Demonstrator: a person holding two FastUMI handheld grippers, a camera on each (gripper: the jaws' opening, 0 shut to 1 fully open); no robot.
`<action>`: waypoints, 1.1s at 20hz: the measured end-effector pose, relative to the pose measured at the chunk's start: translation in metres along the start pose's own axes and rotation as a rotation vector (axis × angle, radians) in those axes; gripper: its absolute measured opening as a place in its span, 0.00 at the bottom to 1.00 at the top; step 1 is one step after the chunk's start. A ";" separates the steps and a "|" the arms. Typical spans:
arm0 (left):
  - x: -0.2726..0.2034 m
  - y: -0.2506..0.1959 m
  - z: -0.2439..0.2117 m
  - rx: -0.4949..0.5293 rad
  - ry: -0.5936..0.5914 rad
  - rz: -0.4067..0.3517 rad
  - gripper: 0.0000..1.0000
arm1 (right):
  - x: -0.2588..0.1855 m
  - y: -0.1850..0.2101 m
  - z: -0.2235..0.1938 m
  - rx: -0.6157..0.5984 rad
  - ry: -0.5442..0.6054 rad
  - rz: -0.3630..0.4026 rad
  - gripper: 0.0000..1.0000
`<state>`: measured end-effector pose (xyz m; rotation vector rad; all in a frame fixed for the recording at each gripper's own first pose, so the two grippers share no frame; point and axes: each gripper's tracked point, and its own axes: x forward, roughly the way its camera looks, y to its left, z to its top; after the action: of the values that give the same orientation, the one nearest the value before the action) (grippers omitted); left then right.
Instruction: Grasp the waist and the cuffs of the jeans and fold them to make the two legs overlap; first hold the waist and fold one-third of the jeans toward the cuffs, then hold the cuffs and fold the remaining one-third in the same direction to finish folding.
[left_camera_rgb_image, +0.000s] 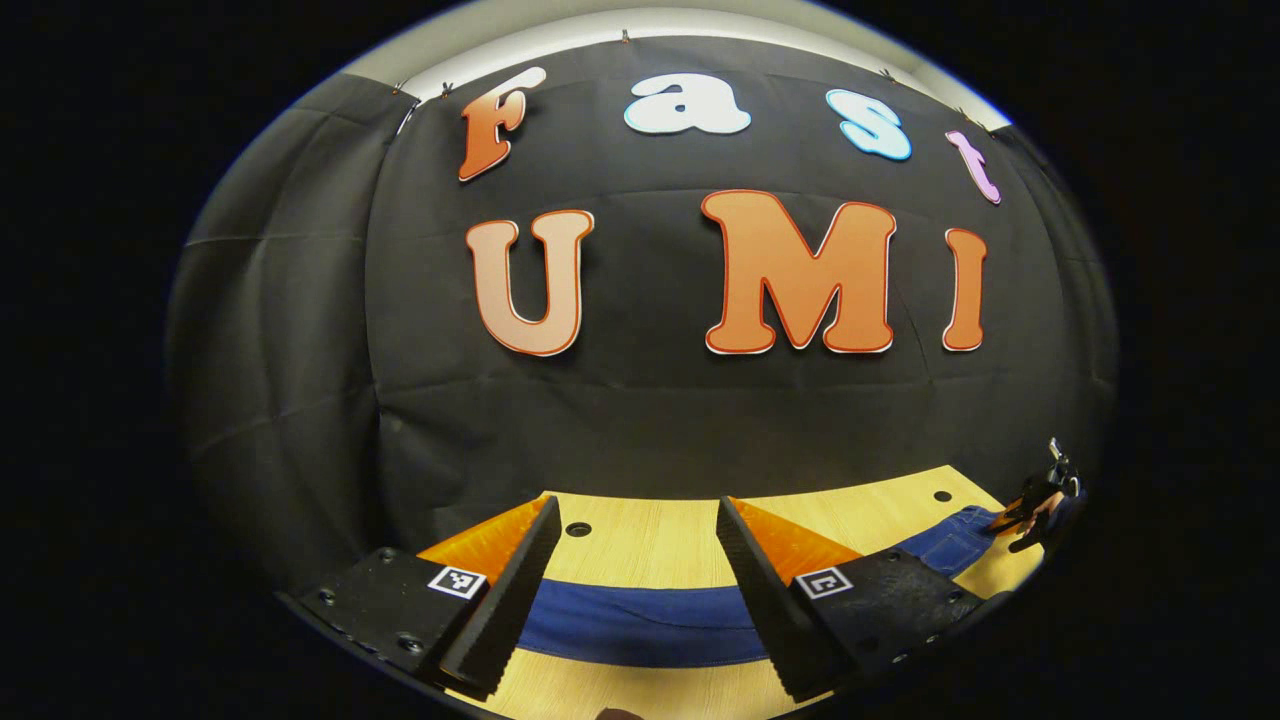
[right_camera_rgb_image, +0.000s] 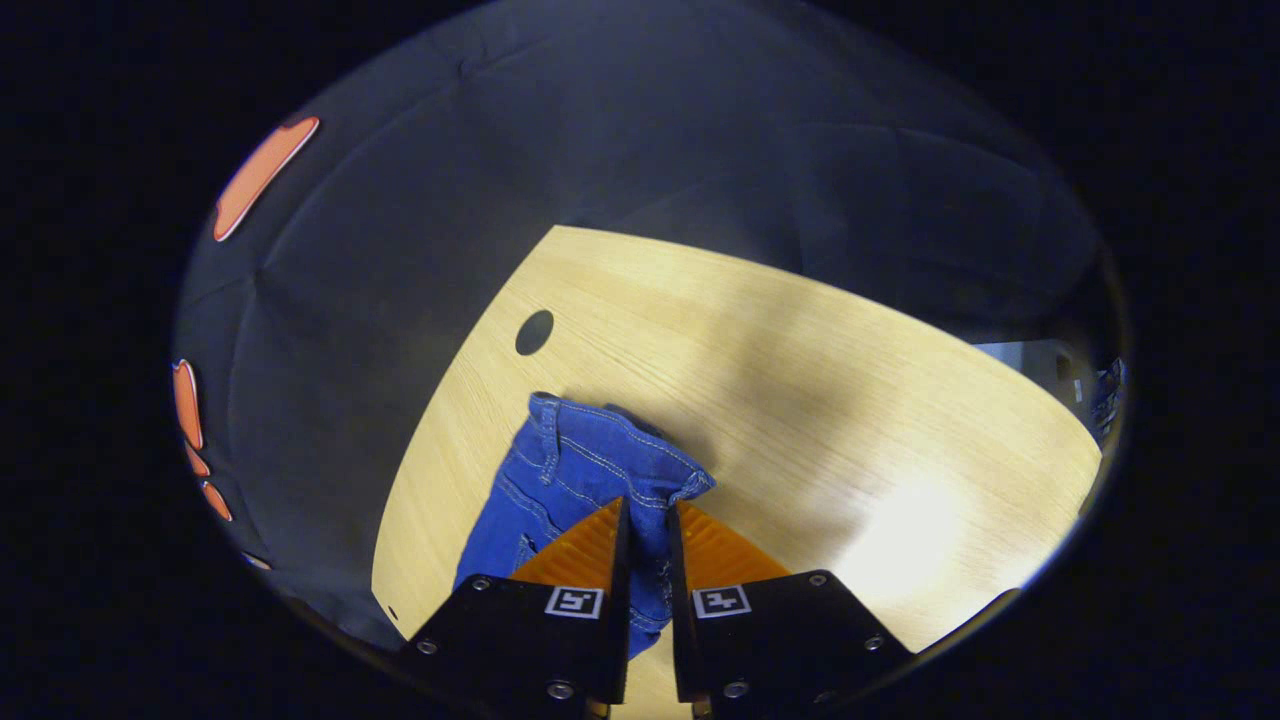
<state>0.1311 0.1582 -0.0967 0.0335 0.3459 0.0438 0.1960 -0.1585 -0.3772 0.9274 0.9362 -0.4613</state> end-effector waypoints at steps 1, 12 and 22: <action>0.002 0.001 -0.002 -0.002 0.004 0.001 0.96 | -0.012 0.003 0.006 -0.008 -0.014 0.010 0.19; 0.020 0.006 -0.031 -0.066 0.058 -0.050 0.96 | -0.127 0.113 0.012 -0.264 -0.201 0.259 0.18; 0.022 0.079 -0.070 -0.132 0.116 0.025 0.97 | -0.205 0.260 -0.091 -0.558 -0.203 0.480 0.18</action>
<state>0.1248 0.2398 -0.1666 -0.0958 0.4579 0.0938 0.2227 0.0509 -0.1060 0.5504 0.5798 0.1179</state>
